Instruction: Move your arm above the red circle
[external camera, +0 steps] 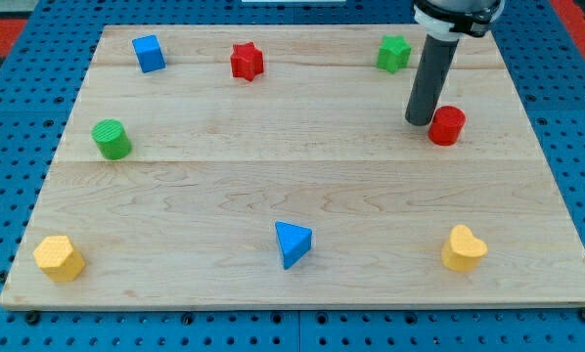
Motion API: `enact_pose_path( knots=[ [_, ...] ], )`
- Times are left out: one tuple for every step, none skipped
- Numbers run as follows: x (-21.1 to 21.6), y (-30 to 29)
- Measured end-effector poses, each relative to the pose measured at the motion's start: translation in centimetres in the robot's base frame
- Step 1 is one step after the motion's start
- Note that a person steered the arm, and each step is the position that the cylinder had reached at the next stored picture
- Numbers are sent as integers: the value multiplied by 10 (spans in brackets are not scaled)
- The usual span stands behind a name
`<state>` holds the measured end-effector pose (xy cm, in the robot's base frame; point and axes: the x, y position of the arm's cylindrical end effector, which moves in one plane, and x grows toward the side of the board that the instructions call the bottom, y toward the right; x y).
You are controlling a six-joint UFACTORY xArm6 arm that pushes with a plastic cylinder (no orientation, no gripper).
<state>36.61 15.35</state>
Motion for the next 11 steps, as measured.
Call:
enact_pose_path(
  knots=[
    [-34,38],
    [23,50],
    [32,28],
    [31,36],
    [14,49],
    [4,49],
    [-8,51],
    [-8,55],
    [-1,34],
    [0,29],
    [15,17]
  ],
)
